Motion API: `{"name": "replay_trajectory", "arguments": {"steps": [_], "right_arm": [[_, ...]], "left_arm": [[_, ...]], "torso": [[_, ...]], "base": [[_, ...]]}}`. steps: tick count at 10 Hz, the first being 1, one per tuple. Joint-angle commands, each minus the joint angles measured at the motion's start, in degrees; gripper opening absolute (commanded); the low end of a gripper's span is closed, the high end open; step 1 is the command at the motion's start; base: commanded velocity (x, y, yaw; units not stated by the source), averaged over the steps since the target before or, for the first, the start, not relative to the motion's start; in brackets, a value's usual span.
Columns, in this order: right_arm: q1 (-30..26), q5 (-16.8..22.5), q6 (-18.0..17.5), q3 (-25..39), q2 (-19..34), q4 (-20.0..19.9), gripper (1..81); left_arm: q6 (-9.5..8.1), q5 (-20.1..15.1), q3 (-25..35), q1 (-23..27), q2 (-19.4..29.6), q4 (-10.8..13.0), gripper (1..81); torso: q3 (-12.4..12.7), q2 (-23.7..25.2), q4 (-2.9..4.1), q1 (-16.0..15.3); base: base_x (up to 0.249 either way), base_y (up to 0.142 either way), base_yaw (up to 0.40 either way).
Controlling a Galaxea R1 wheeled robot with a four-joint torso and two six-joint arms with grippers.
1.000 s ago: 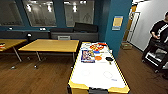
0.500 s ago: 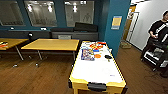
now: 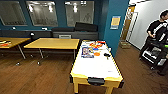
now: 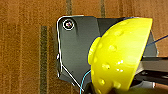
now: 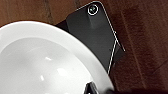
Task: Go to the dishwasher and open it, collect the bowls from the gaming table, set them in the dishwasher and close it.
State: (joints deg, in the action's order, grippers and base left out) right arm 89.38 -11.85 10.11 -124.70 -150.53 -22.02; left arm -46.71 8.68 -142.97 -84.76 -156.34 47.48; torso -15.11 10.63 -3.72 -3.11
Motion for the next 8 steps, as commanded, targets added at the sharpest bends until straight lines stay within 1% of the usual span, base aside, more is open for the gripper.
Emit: {"name": "replay_trajectory", "arguments": {"steps": [1,6,8], "right_arm": [[-1.3,3.9,0.4,0.3,1.5,1.1,1.0],[-1.9,4.5,0.4,0.5,1.3,1.2,1.0],[-2.0,4.5,0.4,0.3,1.2,1.2,1.0]], "left_arm": [[0.13,-2.0,-0.3,1.7,1.1,0.9,1.0],[0.13,-1.9,-0.3,1.4,0.8,1.0,1.0],[0.13,-2.0,-0.3,1.4,0.5,1.7,1.0]], "torso": [[0.0,0.0,0.0,0.0],[0.0,0.0,0.0,0.0],[0.0,0.0,0.0,0.0]], "base": [[-0.165,0.0,0.0],[-0.166,0.0,0.0],[-0.161,0.0,0.0]]}}
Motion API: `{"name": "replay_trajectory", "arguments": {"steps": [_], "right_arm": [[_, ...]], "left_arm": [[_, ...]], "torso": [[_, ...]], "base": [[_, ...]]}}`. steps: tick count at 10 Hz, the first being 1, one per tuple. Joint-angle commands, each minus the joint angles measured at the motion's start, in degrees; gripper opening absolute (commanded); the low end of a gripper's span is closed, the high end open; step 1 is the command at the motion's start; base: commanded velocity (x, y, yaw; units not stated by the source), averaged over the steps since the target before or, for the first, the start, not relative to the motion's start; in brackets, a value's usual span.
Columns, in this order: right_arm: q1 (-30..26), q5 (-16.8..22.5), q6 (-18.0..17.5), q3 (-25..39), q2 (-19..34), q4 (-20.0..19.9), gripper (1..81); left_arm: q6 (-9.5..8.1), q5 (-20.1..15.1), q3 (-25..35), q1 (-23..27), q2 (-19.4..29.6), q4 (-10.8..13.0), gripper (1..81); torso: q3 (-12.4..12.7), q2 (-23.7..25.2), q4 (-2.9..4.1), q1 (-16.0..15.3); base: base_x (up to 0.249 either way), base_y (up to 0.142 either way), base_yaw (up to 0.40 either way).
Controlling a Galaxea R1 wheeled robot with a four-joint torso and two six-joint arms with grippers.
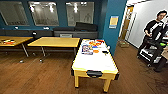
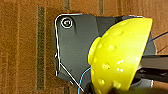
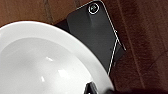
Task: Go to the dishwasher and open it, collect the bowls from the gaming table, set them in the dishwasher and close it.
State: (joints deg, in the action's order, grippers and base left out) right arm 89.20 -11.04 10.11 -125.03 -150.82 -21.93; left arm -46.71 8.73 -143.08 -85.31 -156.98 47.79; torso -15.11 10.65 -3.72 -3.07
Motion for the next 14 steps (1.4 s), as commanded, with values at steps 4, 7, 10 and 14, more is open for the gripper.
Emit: {"name": "replay_trajectory", "arguments": {"steps": [4,7,10,14], "right_arm": [[-1.9,3.7,0.4,0.4,1.2,1.2,1.0],[-1.8,3.7,0.4,0.0,0.8,1.2,1.0],[-1.9,3.7,0.4,0.0,0.6,1.2,1.0],[-1.8,3.7,0.4,0.0,0.6,1.2,1.0]], "left_arm": [[0.13,-2.0,-0.2,2.0,0.8,1.3,1.0],[0.04,-2.1,-1.0,1.9,0.7,0.5,1.0],[-0.31,-2.0,-2.6,1.9,0.4,0.4,1.0],[-0.22,-2.0,-2.6,1.9,0.3,0.8,1.0]], "torso": [[0.0,0.0,0.0,0.1],[0.0,0.1,0.0,0.1],[0.0,0.1,0.0,0.1],[0.0,0.1,0.0,0.1]], "base": [[-0.086,0.0,0.0],[0.0,0.0,0.0],[0.0,0.0,0.0],[0.0,0.0,0.0]]}}
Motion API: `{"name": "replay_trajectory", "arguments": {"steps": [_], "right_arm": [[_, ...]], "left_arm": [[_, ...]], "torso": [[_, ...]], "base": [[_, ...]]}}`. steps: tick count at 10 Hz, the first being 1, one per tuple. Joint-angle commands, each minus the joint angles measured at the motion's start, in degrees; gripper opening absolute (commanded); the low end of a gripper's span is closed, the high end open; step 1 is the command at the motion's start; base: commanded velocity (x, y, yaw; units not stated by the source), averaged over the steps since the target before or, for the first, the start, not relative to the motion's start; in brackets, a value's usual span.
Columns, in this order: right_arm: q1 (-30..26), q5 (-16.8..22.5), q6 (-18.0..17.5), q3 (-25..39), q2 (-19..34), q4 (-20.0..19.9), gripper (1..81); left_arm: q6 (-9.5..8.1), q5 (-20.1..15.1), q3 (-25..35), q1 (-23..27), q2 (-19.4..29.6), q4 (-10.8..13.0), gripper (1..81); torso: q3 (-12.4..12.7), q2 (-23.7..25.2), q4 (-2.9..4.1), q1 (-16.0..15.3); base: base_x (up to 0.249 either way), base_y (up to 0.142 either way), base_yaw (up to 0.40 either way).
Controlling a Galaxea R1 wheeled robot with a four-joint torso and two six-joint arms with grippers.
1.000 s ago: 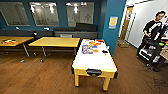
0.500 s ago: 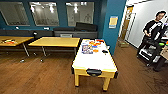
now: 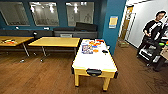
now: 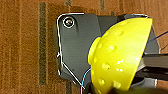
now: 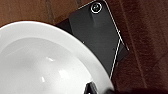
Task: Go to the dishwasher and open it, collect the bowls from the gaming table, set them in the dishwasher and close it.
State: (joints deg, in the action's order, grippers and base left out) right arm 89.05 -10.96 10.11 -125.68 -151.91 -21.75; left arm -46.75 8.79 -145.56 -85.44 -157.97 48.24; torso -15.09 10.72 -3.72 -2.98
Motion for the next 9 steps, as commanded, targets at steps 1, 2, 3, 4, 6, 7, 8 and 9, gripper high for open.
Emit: {"name": "replay_trajectory", "arguments": {"steps": [1,2,3,4,6,7,8,9], "right_arm": [[-1.6,3.6,0.4,0.6,1.8,1.0,1.0],[-1.6,3.6,0.4,0.6,1.8,1.0,1.0],[-1.6,3.6,0.4,0.5,1.7,1.1,1.0],[-1.6,3.7,0.4,0.5,1.7,1.1,1.0],[-1.5,3.6,0.4,0.5,1.6,1.0,1.0],[-1.5,3.6,0.4,0.5,1.6,1.0,1.0],[-1.4,3.6,0.4,0.4,1.6,1.0,1.0],[-1.3,3.6,0.4,0.4,1.6,1.0,1.0]], "left_arm": [[-0.18,-2.0,-0.1,2.0,1.3,0.3,1.0],[-0.18,-2.0,-0.1,2.0,1.3,0.4,1.0],[-0.18,-2.1,-0.1,2.0,1.2,0.5,1.0],[-0.18,-2.1,-0.1,2.0,1.2,0.5,1.0],[-0.01,-2.1,-0.2,2.0,0.8,0.6,1.0],[0.08,-2.2,-0.2,2.0,0.8,0.6,1.0],[0.08,-2.3,-0.3,2.0,0.6,0.6,1.0],[0.08,-2.4,-0.7,2.0,0.5,0.6,1.0]], "torso": [[0.0,0.0,0.0,0.0],[0.0,0.0,0.0,0.0],[0.0,0.0,0.0,0.0],[0.0,0.0,0.0,0.0],[0.0,0.0,0.0,0.0],[0.0,0.0,0.0,0.0],[0.0,0.0,0.0,0.0],[0.0,0.0,0.0,0.0]], "base": [[0.0,0.0,0.089],[0.0,0.0,0.091],[0.0,0.0,0.0],[0.0,0.0,-0.101],[0.0,0.0,-0.344],[0.0,0.0,-0.394],[0.0,0.0,-0.4],[0.0,0.0,-0.4]]}}
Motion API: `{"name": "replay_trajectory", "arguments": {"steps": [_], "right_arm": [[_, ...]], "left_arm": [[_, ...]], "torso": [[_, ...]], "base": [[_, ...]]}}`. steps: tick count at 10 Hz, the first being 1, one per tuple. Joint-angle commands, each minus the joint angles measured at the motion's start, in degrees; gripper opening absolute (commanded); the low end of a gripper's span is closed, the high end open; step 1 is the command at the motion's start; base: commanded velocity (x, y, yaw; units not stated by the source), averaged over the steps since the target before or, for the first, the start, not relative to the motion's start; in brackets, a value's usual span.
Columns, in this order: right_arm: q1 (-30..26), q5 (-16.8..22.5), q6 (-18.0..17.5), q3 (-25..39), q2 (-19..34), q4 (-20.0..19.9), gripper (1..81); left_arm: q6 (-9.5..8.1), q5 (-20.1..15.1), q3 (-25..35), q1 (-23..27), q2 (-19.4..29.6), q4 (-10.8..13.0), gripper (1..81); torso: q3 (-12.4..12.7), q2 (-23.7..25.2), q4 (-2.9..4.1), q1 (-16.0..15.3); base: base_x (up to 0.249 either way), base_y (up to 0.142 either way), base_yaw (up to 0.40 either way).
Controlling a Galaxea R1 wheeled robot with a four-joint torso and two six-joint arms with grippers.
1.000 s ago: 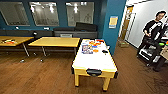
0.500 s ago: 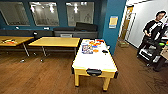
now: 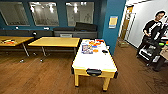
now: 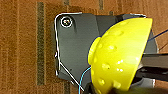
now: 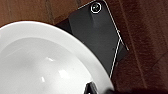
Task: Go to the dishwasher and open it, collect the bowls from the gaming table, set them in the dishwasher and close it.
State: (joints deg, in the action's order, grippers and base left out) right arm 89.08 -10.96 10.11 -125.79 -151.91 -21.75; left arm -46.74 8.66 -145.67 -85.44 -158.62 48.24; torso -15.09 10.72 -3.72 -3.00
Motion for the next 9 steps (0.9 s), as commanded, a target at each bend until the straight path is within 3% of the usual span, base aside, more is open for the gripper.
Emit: {"name": "replay_trajectory", "arguments": {"steps": [1,5,9], "right_arm": [[-1.2,3.6,0.4,0.4,1.4,1.0,1.0],[-1.2,3.6,0.4,0.1,1.1,1.0,1.0],[-1.1,3.6,0.4,-0.6,0.4,1.0,1.0]], "left_arm": [[0.07,-2.3,-1.9,2.0,0.2,0.6,1.0],[0.07,-2.7,-5.8,1.9,-2.8,0.8,1.0],[0.16,-2.6,-5.9,1.9,-3.5,0.8,1.0]], "torso": [[0.0,0.0,0.0,0.0],[0.0,0.0,0.0,0.0],[0.0,0.0,0.0,0.0]], "base": [[0.0,0.0,-0.4],[0.0,0.0,-0.4],[0.0,0.0,-0.4]]}}
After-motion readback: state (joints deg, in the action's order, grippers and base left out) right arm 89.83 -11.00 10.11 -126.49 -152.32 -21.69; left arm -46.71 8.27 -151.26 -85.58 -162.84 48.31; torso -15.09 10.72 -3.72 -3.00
